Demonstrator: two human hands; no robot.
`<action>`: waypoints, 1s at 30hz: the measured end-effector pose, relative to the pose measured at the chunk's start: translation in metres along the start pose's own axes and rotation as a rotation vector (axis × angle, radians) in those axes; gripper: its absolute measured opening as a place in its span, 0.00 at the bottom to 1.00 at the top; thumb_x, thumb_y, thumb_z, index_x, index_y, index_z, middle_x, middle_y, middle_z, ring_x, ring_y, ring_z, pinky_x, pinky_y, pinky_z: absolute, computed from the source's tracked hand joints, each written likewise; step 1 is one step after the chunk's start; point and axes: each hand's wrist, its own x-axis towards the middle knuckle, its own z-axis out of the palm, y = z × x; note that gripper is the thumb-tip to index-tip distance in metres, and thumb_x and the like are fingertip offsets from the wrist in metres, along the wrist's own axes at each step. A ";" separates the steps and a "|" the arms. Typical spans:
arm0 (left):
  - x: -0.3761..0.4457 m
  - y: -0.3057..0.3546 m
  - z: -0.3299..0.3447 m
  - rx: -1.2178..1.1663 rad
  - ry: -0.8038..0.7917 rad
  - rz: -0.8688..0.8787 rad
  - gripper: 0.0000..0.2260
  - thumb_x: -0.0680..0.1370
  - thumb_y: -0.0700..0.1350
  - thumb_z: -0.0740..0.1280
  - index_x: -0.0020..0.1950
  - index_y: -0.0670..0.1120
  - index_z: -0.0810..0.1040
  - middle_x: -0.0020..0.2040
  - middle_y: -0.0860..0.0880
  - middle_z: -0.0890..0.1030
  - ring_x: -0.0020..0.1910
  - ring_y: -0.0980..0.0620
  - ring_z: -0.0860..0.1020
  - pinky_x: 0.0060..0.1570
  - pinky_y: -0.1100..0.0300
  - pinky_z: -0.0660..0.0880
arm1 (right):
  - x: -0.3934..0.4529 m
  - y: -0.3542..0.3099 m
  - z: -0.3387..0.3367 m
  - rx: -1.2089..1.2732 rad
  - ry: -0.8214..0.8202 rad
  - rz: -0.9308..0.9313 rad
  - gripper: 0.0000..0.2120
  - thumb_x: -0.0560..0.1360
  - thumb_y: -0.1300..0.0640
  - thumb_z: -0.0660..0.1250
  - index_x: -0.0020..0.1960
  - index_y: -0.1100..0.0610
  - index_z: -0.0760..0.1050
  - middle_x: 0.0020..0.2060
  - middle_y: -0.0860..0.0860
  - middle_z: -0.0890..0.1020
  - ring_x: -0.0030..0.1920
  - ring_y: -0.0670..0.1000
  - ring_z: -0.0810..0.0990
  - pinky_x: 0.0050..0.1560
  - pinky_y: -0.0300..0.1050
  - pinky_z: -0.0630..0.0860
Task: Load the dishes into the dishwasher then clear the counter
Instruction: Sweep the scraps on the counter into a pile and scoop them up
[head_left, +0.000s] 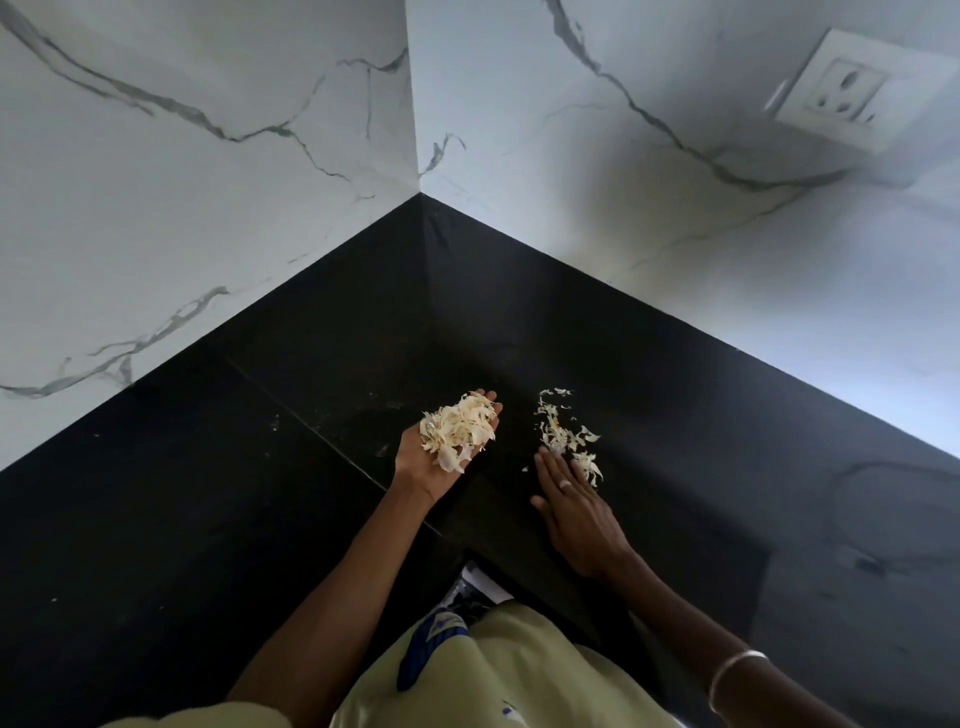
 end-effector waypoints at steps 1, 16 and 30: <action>0.001 -0.002 0.002 0.005 -0.004 -0.011 0.24 0.83 0.46 0.46 0.74 0.33 0.63 0.72 0.34 0.68 0.72 0.36 0.67 0.75 0.45 0.59 | 0.001 -0.004 0.001 0.029 0.031 0.037 0.30 0.83 0.42 0.43 0.79 0.53 0.38 0.78 0.48 0.40 0.78 0.47 0.38 0.78 0.46 0.39; 0.019 0.005 0.006 0.078 -0.021 -0.039 0.24 0.84 0.46 0.46 0.74 0.33 0.63 0.71 0.33 0.69 0.72 0.37 0.67 0.70 0.44 0.66 | -0.041 0.009 0.009 0.176 0.292 0.261 0.33 0.82 0.43 0.52 0.80 0.53 0.41 0.79 0.50 0.44 0.79 0.50 0.41 0.78 0.50 0.46; 0.021 0.011 0.016 0.135 -0.007 -0.019 0.24 0.84 0.47 0.46 0.72 0.33 0.66 0.71 0.34 0.70 0.71 0.37 0.69 0.71 0.45 0.66 | 0.066 0.017 0.007 0.152 0.233 0.490 0.44 0.78 0.31 0.42 0.76 0.60 0.28 0.77 0.58 0.33 0.77 0.56 0.31 0.78 0.60 0.43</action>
